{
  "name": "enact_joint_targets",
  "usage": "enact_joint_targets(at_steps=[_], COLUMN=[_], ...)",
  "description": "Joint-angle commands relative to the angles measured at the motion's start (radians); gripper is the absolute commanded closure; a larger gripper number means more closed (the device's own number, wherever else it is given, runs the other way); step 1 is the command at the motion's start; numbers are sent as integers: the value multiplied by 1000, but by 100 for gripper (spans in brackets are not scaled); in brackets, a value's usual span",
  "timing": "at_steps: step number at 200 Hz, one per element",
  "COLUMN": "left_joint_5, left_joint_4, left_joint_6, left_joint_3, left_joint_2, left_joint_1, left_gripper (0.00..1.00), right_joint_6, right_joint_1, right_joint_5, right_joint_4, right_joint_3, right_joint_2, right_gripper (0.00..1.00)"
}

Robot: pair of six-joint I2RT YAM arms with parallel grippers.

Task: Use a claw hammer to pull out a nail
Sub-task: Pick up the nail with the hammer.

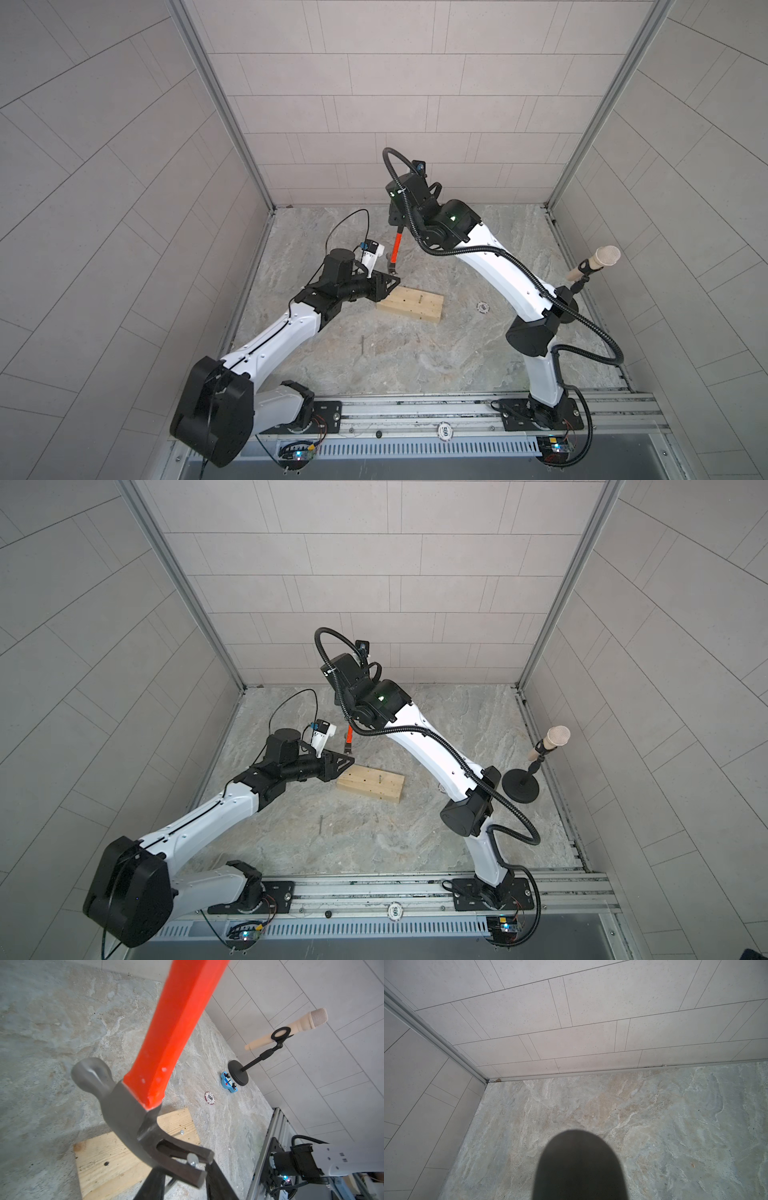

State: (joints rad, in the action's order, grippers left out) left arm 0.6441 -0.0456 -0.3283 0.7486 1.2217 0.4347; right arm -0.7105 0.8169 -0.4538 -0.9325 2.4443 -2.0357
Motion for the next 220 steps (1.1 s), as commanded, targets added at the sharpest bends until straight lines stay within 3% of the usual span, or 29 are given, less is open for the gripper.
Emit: enact_joint_targets(at_steps=[1,31,70,152,220], left_joint_5=[-10,3,0,-18,-30], left_joint_4=[29,59,61,94,123], left_joint_6=[17,15,13,35,-24], left_joint_3=[42,70,70,78,118], left_joint_2=[11,42,47,25,-36], left_joint_1=[4,4,4,4,4], left_gripper=[70,82,88,96,99], right_joint_6=[-15,-12,-10,30,59], right_joint_1=[-8,-13,-24,-33,-43], right_joint_5=[-17,-16,-6,-26,-34], right_joint_4=[43,37,36,18,65], right_joint_3=[38,38,38,29,-21], right_joint_2=[19,20,16,11,6], right_gripper=[100,100,100,100,100])
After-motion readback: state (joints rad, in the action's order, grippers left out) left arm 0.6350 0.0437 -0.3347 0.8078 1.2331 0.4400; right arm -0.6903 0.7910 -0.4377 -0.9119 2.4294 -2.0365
